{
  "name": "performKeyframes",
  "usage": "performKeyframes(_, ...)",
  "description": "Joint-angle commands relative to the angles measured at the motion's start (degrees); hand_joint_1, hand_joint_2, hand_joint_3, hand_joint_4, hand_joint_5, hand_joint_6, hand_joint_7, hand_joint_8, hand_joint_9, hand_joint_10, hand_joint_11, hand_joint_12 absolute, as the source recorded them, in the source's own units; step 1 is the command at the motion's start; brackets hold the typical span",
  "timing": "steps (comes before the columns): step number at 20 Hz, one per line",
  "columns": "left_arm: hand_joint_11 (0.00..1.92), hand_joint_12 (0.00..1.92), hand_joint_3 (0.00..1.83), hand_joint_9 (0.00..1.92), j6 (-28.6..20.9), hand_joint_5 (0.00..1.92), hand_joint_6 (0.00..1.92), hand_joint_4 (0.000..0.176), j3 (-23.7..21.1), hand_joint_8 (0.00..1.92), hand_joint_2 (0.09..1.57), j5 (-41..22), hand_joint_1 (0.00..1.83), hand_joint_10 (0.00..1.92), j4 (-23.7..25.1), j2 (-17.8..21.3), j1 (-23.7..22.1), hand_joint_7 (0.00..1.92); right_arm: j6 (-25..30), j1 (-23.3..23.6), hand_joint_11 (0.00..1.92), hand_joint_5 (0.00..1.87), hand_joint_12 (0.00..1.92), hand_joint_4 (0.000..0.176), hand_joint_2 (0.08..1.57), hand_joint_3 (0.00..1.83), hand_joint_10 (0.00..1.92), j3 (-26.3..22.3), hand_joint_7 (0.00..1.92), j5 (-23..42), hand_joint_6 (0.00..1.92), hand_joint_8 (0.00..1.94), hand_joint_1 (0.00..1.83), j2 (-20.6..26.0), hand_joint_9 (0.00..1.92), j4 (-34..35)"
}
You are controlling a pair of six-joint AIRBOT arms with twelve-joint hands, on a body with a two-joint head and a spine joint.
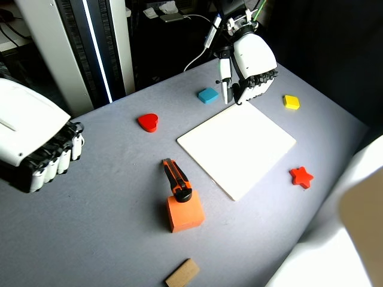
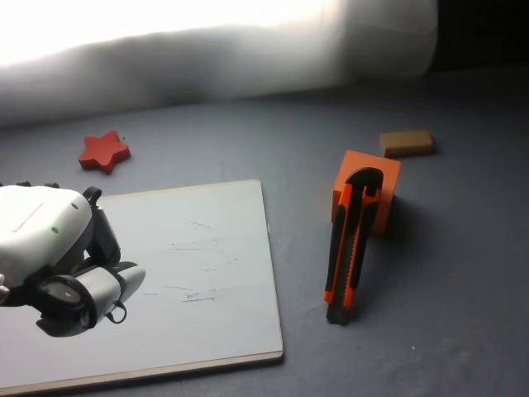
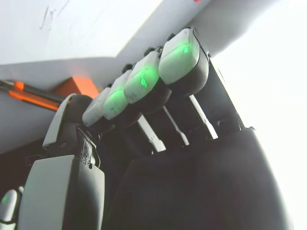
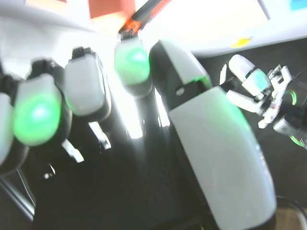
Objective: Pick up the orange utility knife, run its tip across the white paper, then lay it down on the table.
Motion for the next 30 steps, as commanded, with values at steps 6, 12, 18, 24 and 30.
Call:
performKeyframes(6,0.00,0.62,0.01,0.17,0.0,0.16,0.02,0.013,0.4,0.00,1.32,-4.5,0.00,0.03,2.2,0.0,0.4,0.15,0.5,1.3,0.00,0.18,0.56,0.000,1.21,0.01,0.03,0.2,0.22,2.9,0.03,0.01,0.01,-1.6,0.21,0.0)
performKeyframes(12,0.00,0.65,0.00,0.17,-0.1,0.13,0.00,0.015,0.6,0.00,1.32,-6.5,0.00,0.02,1.1,0.0,0.6,0.13,1.9,1.7,0.00,0.18,0.48,0.000,1.22,0.00,0.00,7.0,0.21,11.8,0.01,0.00,0.04,-5.6,0.20,-11.4)
performKeyframes(18,0.00,0.26,0.00,0.07,-0.1,0.04,0.00,0.000,0.5,0.00,1.30,-7.1,0.00,0.00,0.8,0.0,1.6,0.04,29.2,7.1,0.00,0.01,0.14,0.000,1.11,0.00,0.00,15.8,0.05,22.7,0.00,0.00,0.57,-11.6,0.05,-44.2)
performKeyframes(24,0.00,0.00,0.00,0.00,-0.7,0.00,0.00,0.000,0.4,0.00,1.23,-6.7,0.00,0.00,0.9,0.0,2.9,0.00,53.1,12.8,0.00,0.00,0.00,0.000,1.00,0.00,0.00,22.1,0.00,28.3,0.00,0.00,1.05,-19.3,0.00,-65.7)
performKeyframes(30,0.00,0.00,0.00,0.00,-0.7,0.00,0.00,0.000,0.8,0.00,1.22,-6.7,0.00,0.00,0.3,-1.0,2.9,0.00,59.7,10.7,0.00,0.00,0.00,0.000,1.00,0.00,0.00,26.7,0.00,21.4,0.00,0.00,0.98,-27.4,0.00,-68.7)
